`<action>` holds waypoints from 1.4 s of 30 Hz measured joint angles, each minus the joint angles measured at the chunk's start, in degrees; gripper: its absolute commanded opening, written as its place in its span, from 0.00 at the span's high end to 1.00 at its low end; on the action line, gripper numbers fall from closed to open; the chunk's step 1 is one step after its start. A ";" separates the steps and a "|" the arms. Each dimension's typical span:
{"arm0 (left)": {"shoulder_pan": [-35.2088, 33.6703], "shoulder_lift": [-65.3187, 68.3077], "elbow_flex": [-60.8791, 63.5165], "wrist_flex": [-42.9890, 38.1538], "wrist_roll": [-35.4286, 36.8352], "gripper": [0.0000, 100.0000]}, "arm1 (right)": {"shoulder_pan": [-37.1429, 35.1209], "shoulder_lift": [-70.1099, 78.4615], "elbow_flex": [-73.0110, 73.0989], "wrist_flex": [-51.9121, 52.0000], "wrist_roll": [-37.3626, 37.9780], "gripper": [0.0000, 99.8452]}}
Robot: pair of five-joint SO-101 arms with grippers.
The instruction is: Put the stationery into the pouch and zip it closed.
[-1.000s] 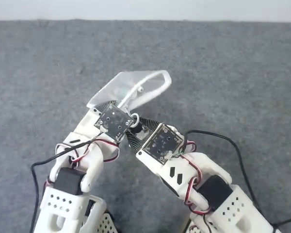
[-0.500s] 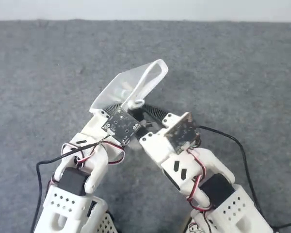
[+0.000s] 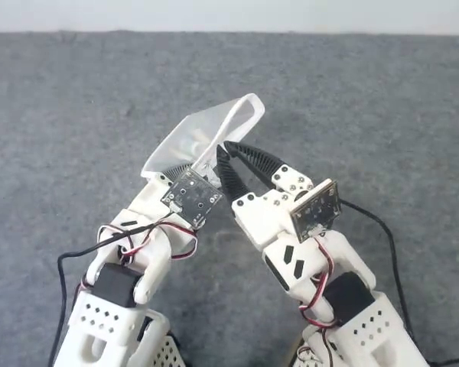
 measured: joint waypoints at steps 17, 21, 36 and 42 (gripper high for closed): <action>-1.05 -0.35 0.00 0.00 0.70 0.99 | -6.51 0.35 -5.80 23.74 0.00 0.84; -1.05 -0.35 0.00 0.00 0.70 0.99 | -7.56 5.63 -6.07 23.82 0.00 0.84; -1.49 -0.35 0.00 0.00 0.70 0.99 | -4.40 17.76 -9.67 15.65 -0.18 1.00; -1.49 -0.35 -0.09 -0.26 0.70 0.99 | -3.34 17.41 -9.58 13.01 -0.09 0.99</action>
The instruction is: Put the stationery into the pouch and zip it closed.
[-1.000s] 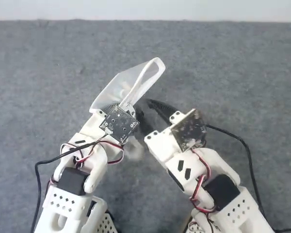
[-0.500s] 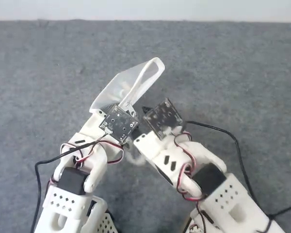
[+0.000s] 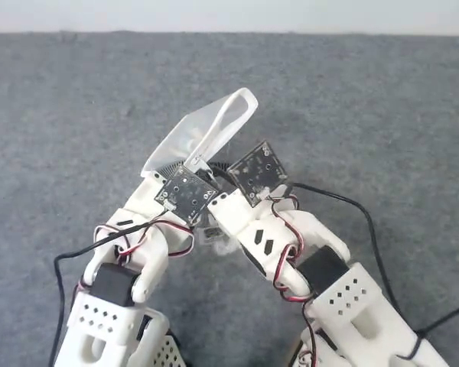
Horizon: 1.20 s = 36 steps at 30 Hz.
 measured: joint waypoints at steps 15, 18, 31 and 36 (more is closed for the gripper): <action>0.09 0.18 0.09 0.18 0.00 0.99 | 5.89 -1.23 0.00 -5.19 -3.78 0.99; 0.09 0.18 0.09 0.18 0.00 0.99 | 5.89 -1.23 0.00 -5.19 -3.78 0.99; 0.09 0.18 0.09 0.18 0.00 0.99 | 9.32 -1.23 0.00 -5.27 -3.78 0.99; 0.09 0.09 0.09 0.18 0.00 0.99 | 11.69 2.02 -0.44 -5.71 -4.04 0.99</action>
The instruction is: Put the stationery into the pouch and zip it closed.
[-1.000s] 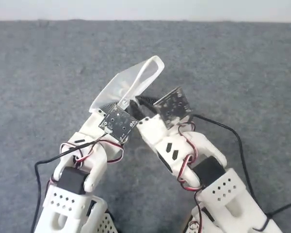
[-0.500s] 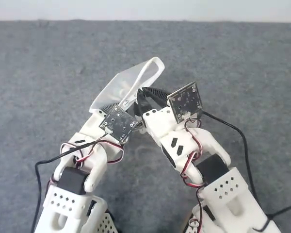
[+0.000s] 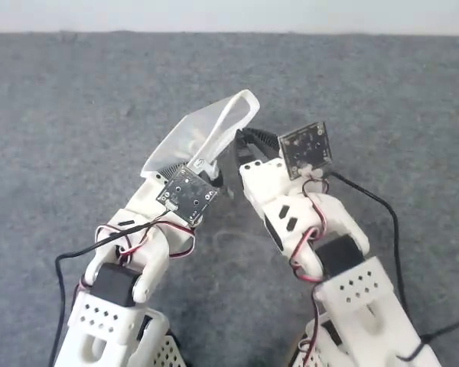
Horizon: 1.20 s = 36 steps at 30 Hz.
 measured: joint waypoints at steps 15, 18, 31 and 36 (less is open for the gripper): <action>0.00 0.00 0.00 0.00 0.00 0.99 | -7.38 -10.81 -1.41 16.00 -0.09 0.90; 0.00 0.00 0.00 0.00 0.00 0.99 | -10.11 -11.60 -1.41 17.14 -0.09 0.90; 0.00 0.00 0.00 0.00 0.00 0.99 | -13.27 -2.20 -2.37 17.05 -0.09 0.90; 0.00 0.00 0.00 0.00 0.00 0.99 | -13.10 3.16 -2.46 14.68 -0.09 0.91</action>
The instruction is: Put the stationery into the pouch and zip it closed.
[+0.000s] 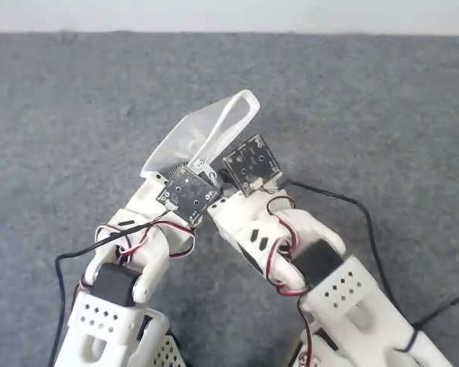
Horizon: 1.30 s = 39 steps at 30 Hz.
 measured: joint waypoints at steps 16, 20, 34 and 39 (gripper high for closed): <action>0.00 -0.09 0.35 0.09 0.18 0.99 | 7.03 2.37 0.00 -7.56 0.88 0.99; 0.00 -0.09 0.35 -0.09 0.18 0.99 | 8.79 2.46 -1.32 -7.56 -0.79 0.99; 0.09 -0.09 0.26 -0.62 0.18 0.99 | 13.71 3.08 -1.93 -10.55 -7.47 0.99; 0.09 -0.18 0.26 -0.62 0.18 0.99 | 15.47 3.08 -1.93 -12.31 -7.91 0.99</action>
